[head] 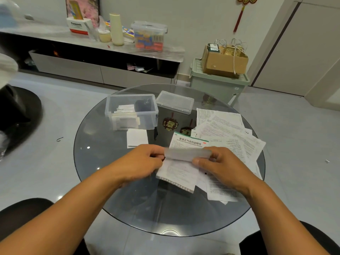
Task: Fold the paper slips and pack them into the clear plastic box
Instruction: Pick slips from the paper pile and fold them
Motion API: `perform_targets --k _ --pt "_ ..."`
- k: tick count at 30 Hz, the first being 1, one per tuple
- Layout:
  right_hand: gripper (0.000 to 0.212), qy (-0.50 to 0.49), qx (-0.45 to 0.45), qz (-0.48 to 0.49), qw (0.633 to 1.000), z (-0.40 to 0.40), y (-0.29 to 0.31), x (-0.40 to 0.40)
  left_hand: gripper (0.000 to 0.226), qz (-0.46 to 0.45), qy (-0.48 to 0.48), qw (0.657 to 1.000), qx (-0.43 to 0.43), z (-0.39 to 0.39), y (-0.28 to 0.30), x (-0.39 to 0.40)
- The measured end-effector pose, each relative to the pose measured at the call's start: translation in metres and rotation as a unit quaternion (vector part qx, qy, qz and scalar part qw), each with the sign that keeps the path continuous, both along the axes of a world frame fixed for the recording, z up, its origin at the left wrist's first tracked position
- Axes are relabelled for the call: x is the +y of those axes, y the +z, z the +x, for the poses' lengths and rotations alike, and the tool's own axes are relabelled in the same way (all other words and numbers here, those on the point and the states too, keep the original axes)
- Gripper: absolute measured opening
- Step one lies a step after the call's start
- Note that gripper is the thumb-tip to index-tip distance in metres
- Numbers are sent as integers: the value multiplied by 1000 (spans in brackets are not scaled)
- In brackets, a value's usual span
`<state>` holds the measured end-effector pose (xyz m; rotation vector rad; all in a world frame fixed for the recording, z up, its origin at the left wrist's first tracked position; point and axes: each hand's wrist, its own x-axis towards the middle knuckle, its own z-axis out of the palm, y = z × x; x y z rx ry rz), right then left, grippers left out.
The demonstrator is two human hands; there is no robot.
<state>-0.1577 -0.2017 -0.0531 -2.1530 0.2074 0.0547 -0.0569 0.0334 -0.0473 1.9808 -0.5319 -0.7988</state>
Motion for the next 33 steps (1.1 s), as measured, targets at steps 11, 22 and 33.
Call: perform_targets --k 11,22,33 --pt "57 -83 -44 31 995 4 -19 20 26 12 21 990 -139 8 -27 -19" --pt "75 -164 -28 -154 974 12 -27 10 63 68 -78 902 -419 3 -40 -23" --pt "84 -18 45 -69 996 1 -12 2 59 117 -152 845 -499 11 -43 -27"
